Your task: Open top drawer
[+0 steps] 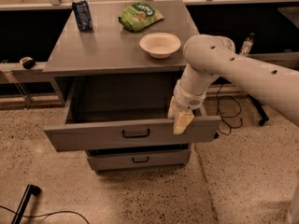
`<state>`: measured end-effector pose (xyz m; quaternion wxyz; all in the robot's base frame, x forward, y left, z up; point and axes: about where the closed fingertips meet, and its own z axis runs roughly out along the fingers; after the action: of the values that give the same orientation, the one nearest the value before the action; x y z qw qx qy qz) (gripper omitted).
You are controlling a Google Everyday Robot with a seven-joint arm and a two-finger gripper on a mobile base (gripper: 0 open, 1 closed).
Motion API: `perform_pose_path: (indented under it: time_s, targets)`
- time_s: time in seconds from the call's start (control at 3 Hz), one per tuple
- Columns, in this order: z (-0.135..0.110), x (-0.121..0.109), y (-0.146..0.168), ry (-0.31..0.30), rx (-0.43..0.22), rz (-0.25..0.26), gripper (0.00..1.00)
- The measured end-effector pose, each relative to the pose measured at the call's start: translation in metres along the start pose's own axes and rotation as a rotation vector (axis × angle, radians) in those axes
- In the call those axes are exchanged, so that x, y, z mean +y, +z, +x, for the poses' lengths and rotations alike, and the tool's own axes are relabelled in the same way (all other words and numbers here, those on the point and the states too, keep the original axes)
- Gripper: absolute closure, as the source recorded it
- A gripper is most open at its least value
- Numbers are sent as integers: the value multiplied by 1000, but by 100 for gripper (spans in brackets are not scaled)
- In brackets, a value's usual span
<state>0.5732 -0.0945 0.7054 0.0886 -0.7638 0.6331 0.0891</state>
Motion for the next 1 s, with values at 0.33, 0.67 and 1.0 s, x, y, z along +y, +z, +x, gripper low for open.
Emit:
perform_pose_path:
  time_s: [0.33, 0.67, 1.0]
  targets:
    - [5, -15, -28, 29, 16, 64, 73]
    - [12, -49, -52, 55, 32, 127, 91]
    - [10, -73, -32, 85, 22, 111, 100]
